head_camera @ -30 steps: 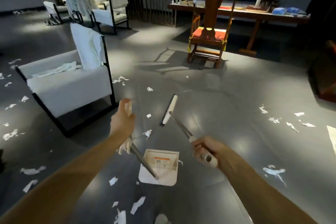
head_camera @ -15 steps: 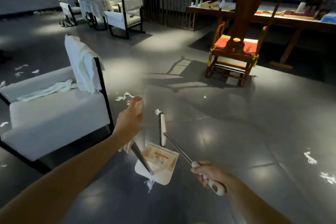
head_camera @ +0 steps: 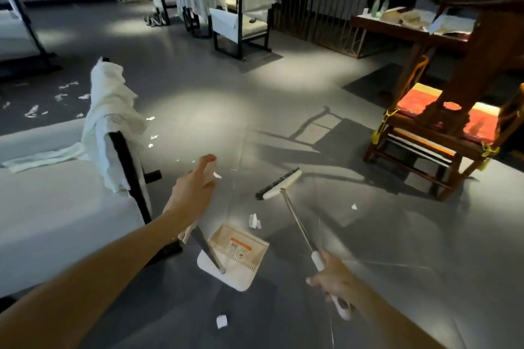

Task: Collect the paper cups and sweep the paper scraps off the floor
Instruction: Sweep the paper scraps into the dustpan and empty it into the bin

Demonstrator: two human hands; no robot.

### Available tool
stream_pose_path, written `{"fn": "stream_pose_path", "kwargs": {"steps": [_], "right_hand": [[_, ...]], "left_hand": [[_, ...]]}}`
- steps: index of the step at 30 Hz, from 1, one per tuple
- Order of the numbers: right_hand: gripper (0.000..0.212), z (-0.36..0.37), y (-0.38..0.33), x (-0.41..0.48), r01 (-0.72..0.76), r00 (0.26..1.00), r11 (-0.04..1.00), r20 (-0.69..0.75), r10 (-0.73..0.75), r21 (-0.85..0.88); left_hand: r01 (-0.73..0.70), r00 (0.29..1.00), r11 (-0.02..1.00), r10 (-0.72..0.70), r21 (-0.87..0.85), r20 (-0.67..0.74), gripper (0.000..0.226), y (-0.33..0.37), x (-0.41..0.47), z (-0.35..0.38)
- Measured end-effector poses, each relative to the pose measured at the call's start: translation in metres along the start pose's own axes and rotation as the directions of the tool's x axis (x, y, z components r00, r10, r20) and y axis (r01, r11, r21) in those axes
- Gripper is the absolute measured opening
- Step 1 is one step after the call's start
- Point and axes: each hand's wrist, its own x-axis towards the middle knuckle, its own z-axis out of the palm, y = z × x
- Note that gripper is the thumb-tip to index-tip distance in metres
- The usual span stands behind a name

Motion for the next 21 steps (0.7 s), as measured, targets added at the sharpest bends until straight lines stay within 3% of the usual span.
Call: {"fn": "stream_pose_path", "kwargs": {"steps": [3, 6, 11, 18, 21], "right_hand": [[0.075, -0.039, -0.026, 0.056, -0.011, 1.000, 0.997, -0.020, 0.009, -0.074], [0.068, -0.081, -0.078, 0.123, 0.087, 0.994, 0.977, -0.046, -0.097, -0.197], [0.023, -0.137, -0.197, 0.246, 0.224, 0.971, 0.892, 0.013, -0.238, -0.393], [0.009, -0.192, -0.361, 0.400, 0.302, 0.949, 0.882, 0.028, -0.313, -0.363], [0.017, -0.196, -0.425, 0.467, 0.317, 0.947, 0.888, 0.062, -0.315, -0.333]], "left_hand": [[0.033, 0.999, 0.999, -0.033, -0.011, -0.020, 0.045, 0.003, 0.066, 0.015], [0.059, 0.996, 0.998, -0.061, -0.031, -0.067, 0.047, 0.006, 0.148, 0.036], [0.093, 0.991, 0.995, -0.096, -0.032, -0.094, 0.049, 0.004, 0.298, 0.066], [0.184, 0.965, 0.980, -0.196, -0.080, -0.176, 0.038, -0.006, 0.481, 0.057], [0.197, 0.954, 0.977, -0.210, -0.081, -0.213, 0.039, -0.019, 0.558, 0.049]]}}
